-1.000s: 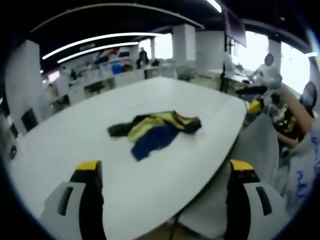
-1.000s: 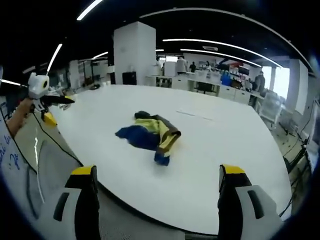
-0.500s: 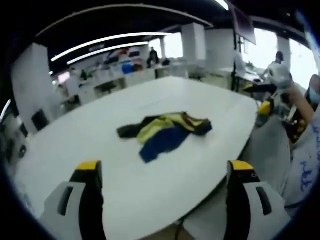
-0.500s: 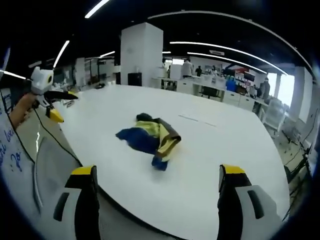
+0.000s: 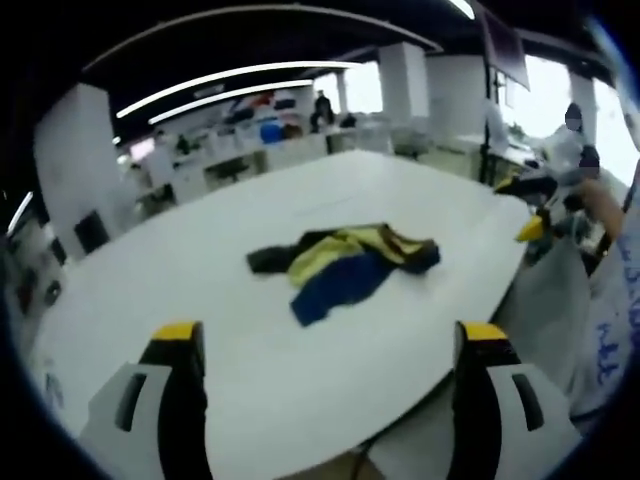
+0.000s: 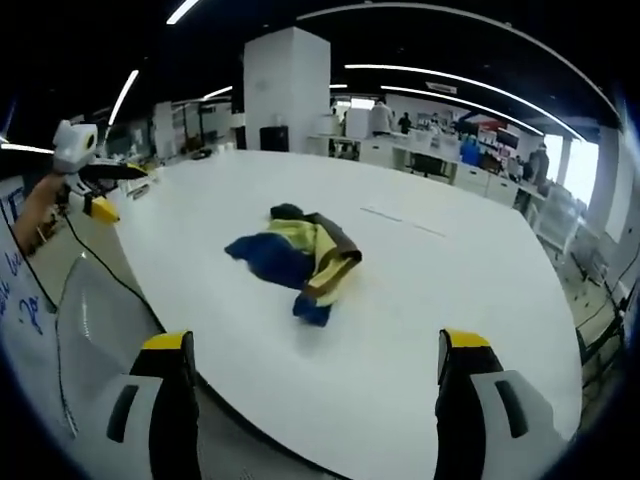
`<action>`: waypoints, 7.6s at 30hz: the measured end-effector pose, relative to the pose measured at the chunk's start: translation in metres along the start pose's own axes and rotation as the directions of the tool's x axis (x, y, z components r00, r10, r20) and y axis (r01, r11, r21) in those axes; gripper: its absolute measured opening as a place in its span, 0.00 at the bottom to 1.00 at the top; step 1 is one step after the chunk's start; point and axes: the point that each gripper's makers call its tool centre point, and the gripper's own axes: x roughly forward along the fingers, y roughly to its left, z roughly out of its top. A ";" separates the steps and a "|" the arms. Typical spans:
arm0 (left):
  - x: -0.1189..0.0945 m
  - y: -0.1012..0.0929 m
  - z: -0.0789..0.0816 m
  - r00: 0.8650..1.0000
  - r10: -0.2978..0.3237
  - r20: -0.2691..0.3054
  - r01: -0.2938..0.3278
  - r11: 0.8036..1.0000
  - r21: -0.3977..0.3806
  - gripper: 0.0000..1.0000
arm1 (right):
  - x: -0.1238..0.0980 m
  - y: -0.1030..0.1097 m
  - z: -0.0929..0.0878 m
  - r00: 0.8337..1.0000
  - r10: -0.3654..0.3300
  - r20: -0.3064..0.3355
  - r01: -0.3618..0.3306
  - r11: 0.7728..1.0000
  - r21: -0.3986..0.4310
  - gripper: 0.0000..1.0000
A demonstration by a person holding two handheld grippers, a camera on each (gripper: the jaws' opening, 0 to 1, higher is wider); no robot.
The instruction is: Fold the garment on the visible template until the final outline fits inside the template.
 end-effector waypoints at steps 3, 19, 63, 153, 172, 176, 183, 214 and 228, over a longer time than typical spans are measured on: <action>-0.002 0.002 0.003 1.000 0.016 0.025 -0.015 1.000 -0.027 1.00 | 0.008 0.000 -0.001 1.000 0.026 0.001 -0.026 1.000 -0.010 1.00; 0.001 0.000 -0.004 1.000 0.014 -0.020 -0.015 1.000 -0.012 1.00 | 0.043 0.014 -0.009 0.985 0.171 -0.019 -0.169 0.983 0.072 0.79; -0.002 0.010 -0.017 1.000 -0.004 0.022 0.005 0.998 -0.070 0.97 | 0.137 0.022 -0.025 0.971 0.222 -0.090 -0.197 0.953 0.231 0.22; 0.034 -0.048 0.053 0.974 -0.222 0.031 0.213 0.959 0.189 0.69 | 0.017 0.050 -0.039 0.951 0.276 -0.138 -0.294 0.947 -0.128 0.02; 0.108 -0.075 0.107 0.933 -0.356 -0.040 0.345 0.860 0.375 0.32 | 0.015 0.049 -0.033 0.956 0.271 -0.108 -0.286 0.944 -0.164 0.02; 0.128 -0.090 0.120 0.914 -0.399 -0.070 0.389 0.815 0.429 0.31 | 0.014 0.051 -0.035 0.955 0.276 -0.114 -0.293 0.939 -0.182 0.02; 0.159 -0.120 0.121 0.891 -0.392 -0.228 0.447 0.673 0.589 0.28 | 0.014 0.049 -0.035 0.956 0.275 -0.102 -0.288 0.943 -0.164 0.02; 0.265 -0.191 0.074 0.676 -0.448 -0.586 0.730 0.298 0.615 0.17 | 0.023 0.064 -0.041 0.937 0.343 -0.068 -0.349 0.930 -0.113 0.02; 0.286 -0.200 0.038 0.562 -0.380 -0.735 0.808 0.058 0.587 0.16 | 0.031 0.076 -0.050 0.916 0.391 -0.088 -0.398 0.913 -0.087 0.02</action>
